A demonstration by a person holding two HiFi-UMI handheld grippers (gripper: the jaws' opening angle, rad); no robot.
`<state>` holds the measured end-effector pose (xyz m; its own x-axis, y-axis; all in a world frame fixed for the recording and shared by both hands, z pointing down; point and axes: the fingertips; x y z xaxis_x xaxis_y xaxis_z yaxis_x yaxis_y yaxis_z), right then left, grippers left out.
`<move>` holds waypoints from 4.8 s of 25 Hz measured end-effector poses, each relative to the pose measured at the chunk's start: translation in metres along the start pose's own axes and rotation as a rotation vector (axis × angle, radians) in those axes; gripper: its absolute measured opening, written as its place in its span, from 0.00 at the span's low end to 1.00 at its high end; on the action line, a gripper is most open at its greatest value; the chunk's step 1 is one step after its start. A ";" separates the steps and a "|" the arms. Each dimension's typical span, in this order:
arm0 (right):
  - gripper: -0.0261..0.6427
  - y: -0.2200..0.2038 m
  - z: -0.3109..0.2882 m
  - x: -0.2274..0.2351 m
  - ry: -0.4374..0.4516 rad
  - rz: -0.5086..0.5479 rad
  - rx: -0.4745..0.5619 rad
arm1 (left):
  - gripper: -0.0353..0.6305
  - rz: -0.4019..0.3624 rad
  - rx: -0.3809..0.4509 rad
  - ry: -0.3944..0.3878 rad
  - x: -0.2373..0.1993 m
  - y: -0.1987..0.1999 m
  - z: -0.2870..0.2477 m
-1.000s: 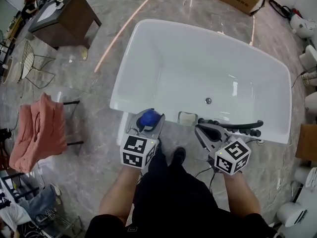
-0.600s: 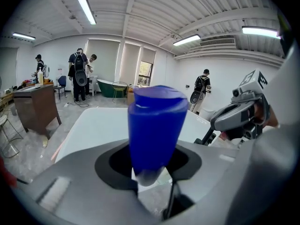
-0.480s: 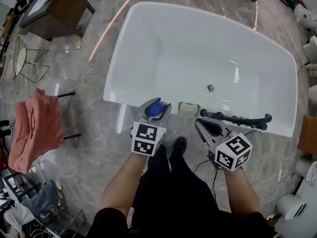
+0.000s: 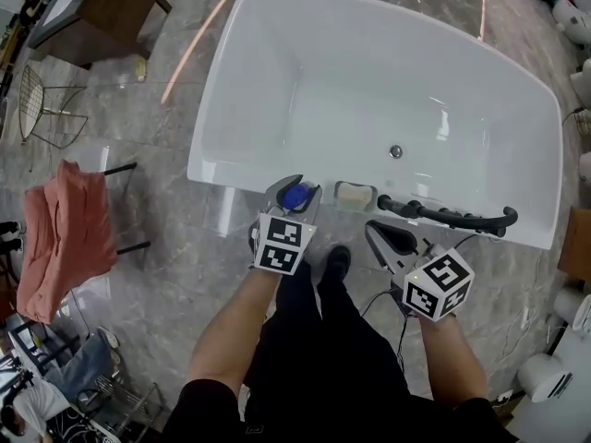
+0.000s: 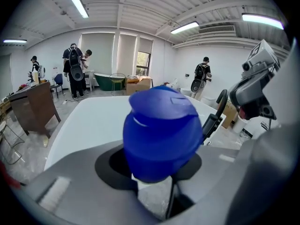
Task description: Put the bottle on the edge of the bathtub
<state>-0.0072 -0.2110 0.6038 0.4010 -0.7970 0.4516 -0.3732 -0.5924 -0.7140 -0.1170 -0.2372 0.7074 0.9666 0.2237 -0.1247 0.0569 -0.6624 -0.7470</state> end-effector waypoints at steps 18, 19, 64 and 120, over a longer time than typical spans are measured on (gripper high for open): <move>0.06 -0.031 -0.004 0.023 -0.043 -0.068 -0.040 | 0.29 -0.026 -0.049 -0.083 0.019 -0.043 -0.063; 0.06 -0.032 -0.003 0.024 -0.046 -0.071 -0.040 | 0.30 -0.032 -0.054 -0.083 0.020 -0.045 -0.065; 0.06 0.010 0.093 -0.013 -0.042 -0.093 0.154 | 0.38 -0.136 -0.064 -0.102 0.064 0.046 0.022; 0.06 0.094 0.012 -0.161 -0.025 0.059 0.207 | 0.14 -0.040 0.241 0.082 -0.072 0.108 0.305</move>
<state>-0.0968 -0.1364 0.4575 0.4046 -0.8252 0.3941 -0.2184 -0.5057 -0.8346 -0.2568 -0.1070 0.4361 0.9825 0.1808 -0.0457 0.0439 -0.4623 -0.8856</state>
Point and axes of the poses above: the fingertips, and each gripper's own axes: z backward along the fingers, x to its right, y out of its top, and after that the axes turned 1 degree about -x, right-handed
